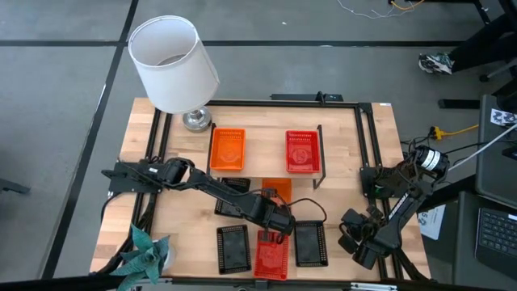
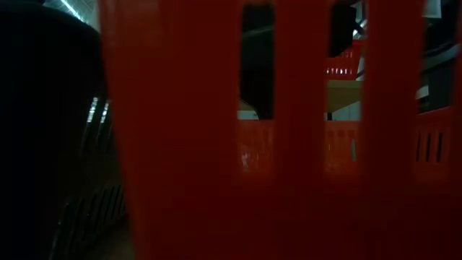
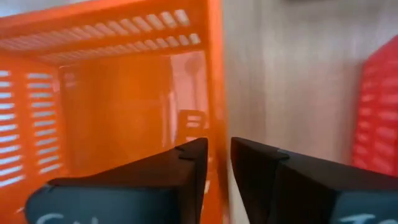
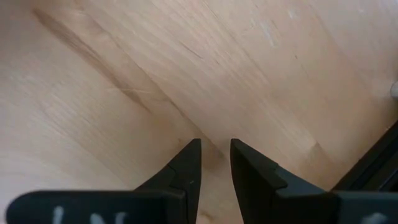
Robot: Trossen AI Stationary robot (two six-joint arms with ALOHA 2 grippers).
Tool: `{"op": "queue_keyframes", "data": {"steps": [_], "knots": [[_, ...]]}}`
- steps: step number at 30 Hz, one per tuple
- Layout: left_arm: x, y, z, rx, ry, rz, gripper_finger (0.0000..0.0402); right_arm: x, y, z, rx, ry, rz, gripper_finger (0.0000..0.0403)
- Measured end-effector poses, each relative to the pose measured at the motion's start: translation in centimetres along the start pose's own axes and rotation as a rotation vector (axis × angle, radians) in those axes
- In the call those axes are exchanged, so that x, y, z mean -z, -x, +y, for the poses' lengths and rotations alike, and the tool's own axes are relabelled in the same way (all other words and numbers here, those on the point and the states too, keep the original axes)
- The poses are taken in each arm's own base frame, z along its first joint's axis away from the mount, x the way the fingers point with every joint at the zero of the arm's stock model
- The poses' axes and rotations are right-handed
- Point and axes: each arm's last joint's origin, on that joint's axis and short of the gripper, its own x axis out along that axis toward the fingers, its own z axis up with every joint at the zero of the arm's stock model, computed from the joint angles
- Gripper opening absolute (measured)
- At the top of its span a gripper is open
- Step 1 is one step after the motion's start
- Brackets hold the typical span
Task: Stack baskets on shelf by color
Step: Stack the orange bin on top of the orange bin on the shelf
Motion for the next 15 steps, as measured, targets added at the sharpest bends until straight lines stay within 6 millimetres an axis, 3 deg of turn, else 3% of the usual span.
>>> {"op": "queue_keyframes", "data": {"steps": [4, 7, 10, 15], "knots": [[0.1, 0.2, -0.6, 0.004, -0.004, -0.009, 0.0011, 0.0, 0.0, 0.0, 0.000, 0.001, 0.000, 0.0086], [-0.1, 1.3, -1.2, -0.021, -0.024, -0.015, 0.0003, 0.0, 0.0, 0.0, 0.000, 0.001, 0.000, 0.0086], [-1.0, 3.7, -1.7, -0.006, -0.024, -0.051, 0.0002, 0.0, 0.0, 0.0, 0.000, 0.002, 0.000, 0.0086], [-2.7, 9.8, -3.0, 0.056, 0.013, -0.121, 0.0001, 0.0, 0.0, 0.0, -0.001, 0.002, 0.000, 0.0086]]}}
